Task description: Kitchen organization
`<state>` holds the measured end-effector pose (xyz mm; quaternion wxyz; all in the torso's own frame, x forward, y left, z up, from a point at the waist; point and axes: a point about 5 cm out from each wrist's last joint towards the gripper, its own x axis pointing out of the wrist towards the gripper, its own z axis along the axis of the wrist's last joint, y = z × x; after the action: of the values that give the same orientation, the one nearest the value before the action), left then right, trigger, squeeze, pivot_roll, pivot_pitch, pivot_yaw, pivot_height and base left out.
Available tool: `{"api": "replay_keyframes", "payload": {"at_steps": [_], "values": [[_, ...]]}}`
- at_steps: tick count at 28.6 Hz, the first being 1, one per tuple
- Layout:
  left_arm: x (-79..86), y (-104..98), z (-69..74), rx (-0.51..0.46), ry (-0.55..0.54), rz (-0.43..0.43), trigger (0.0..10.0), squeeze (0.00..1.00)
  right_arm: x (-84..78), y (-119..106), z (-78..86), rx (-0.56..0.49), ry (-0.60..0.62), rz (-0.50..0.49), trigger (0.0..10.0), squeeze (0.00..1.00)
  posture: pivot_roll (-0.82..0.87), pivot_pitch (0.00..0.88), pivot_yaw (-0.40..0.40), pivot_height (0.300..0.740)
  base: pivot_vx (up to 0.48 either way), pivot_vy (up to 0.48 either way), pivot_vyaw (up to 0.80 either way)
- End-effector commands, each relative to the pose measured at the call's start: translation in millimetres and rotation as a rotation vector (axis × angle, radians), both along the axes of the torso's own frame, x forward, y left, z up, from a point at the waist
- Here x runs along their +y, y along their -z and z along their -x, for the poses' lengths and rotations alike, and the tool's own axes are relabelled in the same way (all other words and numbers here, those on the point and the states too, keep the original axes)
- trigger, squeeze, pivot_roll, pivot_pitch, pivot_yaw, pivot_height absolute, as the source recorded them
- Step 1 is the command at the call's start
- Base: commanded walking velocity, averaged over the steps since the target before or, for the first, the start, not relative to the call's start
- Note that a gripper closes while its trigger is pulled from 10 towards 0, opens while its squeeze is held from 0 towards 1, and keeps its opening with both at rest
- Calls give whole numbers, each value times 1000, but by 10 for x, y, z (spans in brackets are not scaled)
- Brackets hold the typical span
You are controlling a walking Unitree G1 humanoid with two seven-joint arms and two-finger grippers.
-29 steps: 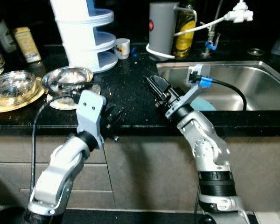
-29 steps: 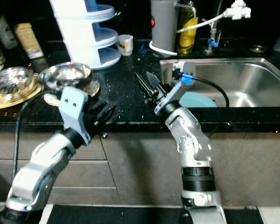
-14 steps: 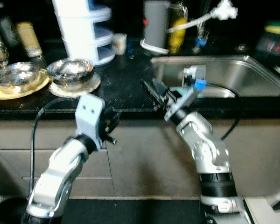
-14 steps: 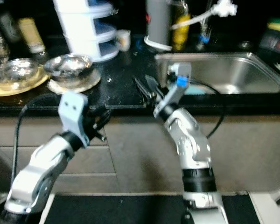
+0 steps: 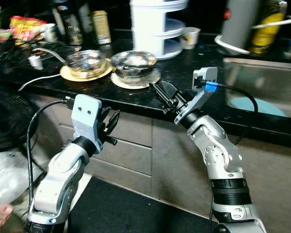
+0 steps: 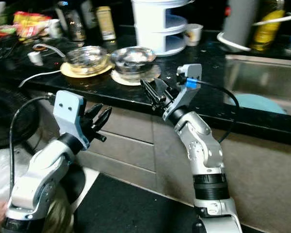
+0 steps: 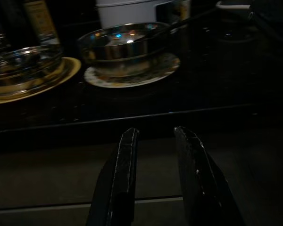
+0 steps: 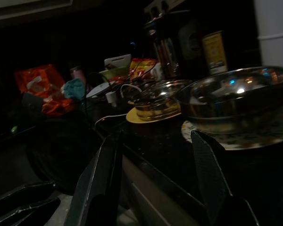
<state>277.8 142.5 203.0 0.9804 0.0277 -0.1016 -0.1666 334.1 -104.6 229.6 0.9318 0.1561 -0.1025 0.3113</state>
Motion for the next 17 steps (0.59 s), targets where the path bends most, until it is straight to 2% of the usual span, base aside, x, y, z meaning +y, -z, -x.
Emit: {"api": "replay_keyframes", "payload": {"at_steps": [1, 10, 17], "values": [[43, 23, -3, 2, -24, -5, 10000, 0, 20, -37, 5, -20, -6, -4, 10000, 0, 45, 0, 5, 740, 0, 0, 800], [47, -6, -1, -9, -18, 20, 10000, 0, 13, -72, 8, -33, -9, -59, 10000, 0, 45, 0, 4, 740, 0, 0, 776], [31, -7, 0, -12, -7, 32, 10000, 0, 2, -93, 3, -32, -8, -97, 10000, 0, 41, 0, 5, 740, 0, 0, 0]]}}
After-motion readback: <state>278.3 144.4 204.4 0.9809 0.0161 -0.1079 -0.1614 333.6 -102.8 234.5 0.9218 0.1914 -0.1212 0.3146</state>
